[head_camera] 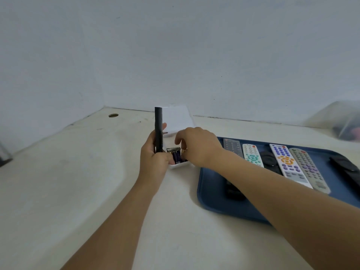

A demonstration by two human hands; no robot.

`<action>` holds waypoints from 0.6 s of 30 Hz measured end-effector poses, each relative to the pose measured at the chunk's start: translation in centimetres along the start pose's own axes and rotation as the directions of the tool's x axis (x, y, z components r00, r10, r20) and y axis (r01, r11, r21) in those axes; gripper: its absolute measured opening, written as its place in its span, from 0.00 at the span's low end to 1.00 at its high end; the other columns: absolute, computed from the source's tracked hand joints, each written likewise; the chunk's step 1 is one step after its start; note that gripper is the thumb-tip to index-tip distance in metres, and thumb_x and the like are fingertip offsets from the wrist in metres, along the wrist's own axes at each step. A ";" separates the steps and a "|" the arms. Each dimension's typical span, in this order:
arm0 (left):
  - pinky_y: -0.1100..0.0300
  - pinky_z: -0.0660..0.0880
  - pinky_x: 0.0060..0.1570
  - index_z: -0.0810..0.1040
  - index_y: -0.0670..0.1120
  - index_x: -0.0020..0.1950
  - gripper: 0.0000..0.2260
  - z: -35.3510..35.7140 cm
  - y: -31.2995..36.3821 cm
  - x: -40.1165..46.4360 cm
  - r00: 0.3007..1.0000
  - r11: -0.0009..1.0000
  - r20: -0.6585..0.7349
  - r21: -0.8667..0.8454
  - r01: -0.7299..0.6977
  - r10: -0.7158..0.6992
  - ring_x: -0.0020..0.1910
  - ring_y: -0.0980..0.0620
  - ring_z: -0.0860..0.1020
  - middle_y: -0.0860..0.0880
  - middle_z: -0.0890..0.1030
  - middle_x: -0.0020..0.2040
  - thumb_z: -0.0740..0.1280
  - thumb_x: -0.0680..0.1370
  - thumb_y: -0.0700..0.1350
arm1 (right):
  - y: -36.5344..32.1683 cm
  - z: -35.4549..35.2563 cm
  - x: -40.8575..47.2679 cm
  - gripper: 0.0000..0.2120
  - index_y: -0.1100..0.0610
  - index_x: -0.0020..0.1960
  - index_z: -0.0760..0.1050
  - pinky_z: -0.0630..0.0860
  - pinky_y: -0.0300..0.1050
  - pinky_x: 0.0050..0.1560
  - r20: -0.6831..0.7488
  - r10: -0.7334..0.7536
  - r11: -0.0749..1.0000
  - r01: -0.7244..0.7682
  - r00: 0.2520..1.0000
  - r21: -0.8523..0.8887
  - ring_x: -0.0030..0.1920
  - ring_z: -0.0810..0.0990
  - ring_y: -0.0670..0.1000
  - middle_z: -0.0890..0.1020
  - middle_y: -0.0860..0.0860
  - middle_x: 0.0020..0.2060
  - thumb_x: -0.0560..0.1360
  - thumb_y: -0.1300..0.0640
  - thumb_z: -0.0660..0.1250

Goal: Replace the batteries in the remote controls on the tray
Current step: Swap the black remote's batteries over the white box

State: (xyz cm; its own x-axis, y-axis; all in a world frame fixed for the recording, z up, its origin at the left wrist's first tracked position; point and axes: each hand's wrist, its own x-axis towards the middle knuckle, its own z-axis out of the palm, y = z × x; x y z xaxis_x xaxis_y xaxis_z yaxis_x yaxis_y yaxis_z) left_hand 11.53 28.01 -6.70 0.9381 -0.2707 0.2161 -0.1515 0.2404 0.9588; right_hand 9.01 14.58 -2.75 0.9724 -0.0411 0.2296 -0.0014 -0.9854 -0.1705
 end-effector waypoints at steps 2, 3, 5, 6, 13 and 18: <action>0.66 0.73 0.29 0.76 0.52 0.68 0.40 0.0 0.4 -0.2 1.000 1.000 0.000 -0.019 0.025 -0.025 0.30 0.59 0.74 0.48 0.77 0.63 0.56 0.66 0.18 | -0.1 -0.2 0.1 0.13 0.48 0.58 0.79 0.72 0.44 0.43 0.048 -0.042 0.999 0.041 0.998 0.019 0.48 0.78 0.51 0.80 0.47 0.47 0.74 0.56 0.71; 0.67 0.72 0.28 0.76 0.51 0.68 0.39 0.0 0.5 -0.3 0.999 0.999 0.004 -0.031 0.036 -0.036 0.29 0.59 0.74 0.45 0.77 0.62 0.56 0.66 0.18 | -0.2 -0.2 0.1 0.13 0.48 0.59 0.79 0.72 0.44 0.43 0.071 -0.067 0.997 0.065 0.995 0.028 0.47 0.77 0.50 0.80 0.47 0.47 0.75 0.56 0.70; 0.68 0.71 0.26 0.76 0.50 0.69 0.39 0.0 0.8 -0.4 0.998 0.997 0.005 -0.046 0.059 -0.059 0.28 0.59 0.75 0.43 0.74 0.56 0.56 0.66 0.18 | -0.5 -0.1 0.3 0.13 0.50 0.61 0.79 0.75 0.46 0.45 0.119 -0.107 0.992 0.098 0.987 0.083 0.48 0.77 0.50 0.80 0.49 0.48 0.76 0.58 0.69; 0.68 0.70 0.26 0.76 0.49 0.69 0.39 0.0 0.9 -0.4 0.998 0.996 -0.001 -0.050 0.068 -0.068 0.28 0.58 0.74 0.44 0.73 0.54 0.56 0.67 0.19 | -0.7 -0.1 0.5 0.13 0.52 0.61 0.79 0.77 0.47 0.48 0.139 -0.120 0.989 0.106 0.983 0.107 0.49 0.79 0.51 0.81 0.50 0.49 0.77 0.59 0.68; 0.69 0.68 0.24 0.77 0.48 0.70 0.37 0.0 1.1 -0.4 0.996 0.994 -0.041 -0.082 0.079 -0.083 0.32 0.54 0.71 0.45 0.75 0.54 0.55 0.67 0.20 | -1.5 0.0 1.0 0.09 0.55 0.56 0.82 0.75 0.43 0.49 0.096 -0.127 0.988 0.117 0.987 0.105 0.48 0.80 0.53 0.83 0.52 0.46 0.77 0.58 0.69; 0.68 0.69 0.24 0.77 0.47 0.70 0.38 0.1 1.3 -0.4 0.997 0.995 -0.040 -0.071 0.066 -0.069 0.33 0.54 0.72 0.46 0.76 0.52 0.54 0.67 0.20 | -2.3 -0.2 0.6 0.07 0.60 0.51 0.82 0.77 0.44 0.44 0.081 -0.172 0.984 0.168 0.982 0.056 0.45 0.79 0.52 0.81 0.52 0.42 0.76 0.58 0.69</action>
State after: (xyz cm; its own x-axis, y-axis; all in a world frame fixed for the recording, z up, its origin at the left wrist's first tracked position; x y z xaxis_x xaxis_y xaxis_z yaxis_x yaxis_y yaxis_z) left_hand 10.89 28.31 -5.54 0.9581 -0.2488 0.1418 -0.0666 0.2877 0.9554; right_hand 9.59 16.75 -1.99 0.9738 0.1429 0.1768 0.1752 -0.9674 -0.1826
